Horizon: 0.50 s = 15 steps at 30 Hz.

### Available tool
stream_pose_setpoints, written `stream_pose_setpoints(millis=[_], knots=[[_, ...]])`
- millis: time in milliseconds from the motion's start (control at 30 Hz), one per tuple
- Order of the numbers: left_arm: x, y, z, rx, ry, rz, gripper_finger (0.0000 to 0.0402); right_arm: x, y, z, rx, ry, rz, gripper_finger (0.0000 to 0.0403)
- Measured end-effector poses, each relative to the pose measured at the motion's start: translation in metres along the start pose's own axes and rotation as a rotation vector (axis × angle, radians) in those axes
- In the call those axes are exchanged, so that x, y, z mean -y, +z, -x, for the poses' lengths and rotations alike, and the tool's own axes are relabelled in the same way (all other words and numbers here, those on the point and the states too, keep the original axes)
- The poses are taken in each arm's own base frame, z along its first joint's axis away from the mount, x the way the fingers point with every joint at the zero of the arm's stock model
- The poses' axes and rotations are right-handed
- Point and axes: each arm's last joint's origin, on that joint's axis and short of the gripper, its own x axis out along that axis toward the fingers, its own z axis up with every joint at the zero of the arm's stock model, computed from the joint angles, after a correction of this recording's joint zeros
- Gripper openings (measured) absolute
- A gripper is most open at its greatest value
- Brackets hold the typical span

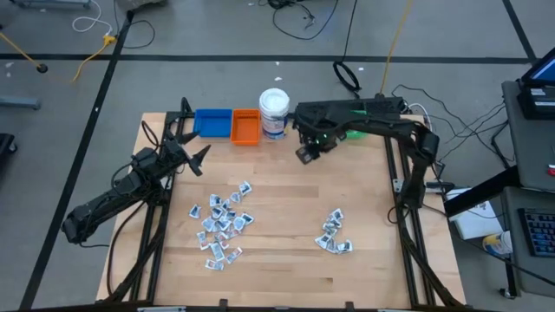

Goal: Pick & Place First Aid Supplies
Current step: Put the towelette pack into the black bin

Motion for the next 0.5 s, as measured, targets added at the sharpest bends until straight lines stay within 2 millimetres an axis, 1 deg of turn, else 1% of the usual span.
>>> stream_pose_setpoints(millis=[233, 300, 500], knots=[[0.0, 0.0, 0.0, 0.0, 0.0, 0.0, 0.031, -0.018, -0.053, -0.004, -0.006, 0.005, 0.008, 0.015], [0.0, 0.0, 0.0, 0.0, 0.0, 0.0, 0.031, -0.022, -0.068, -0.007, -0.013, 0.003, 0.004, 0.015], [0.0, 0.0, 0.0, 0.0, 0.0, 0.0, 0.031, -0.029, -0.112, -0.016, -0.031, -0.007, -0.007, 0.015]])
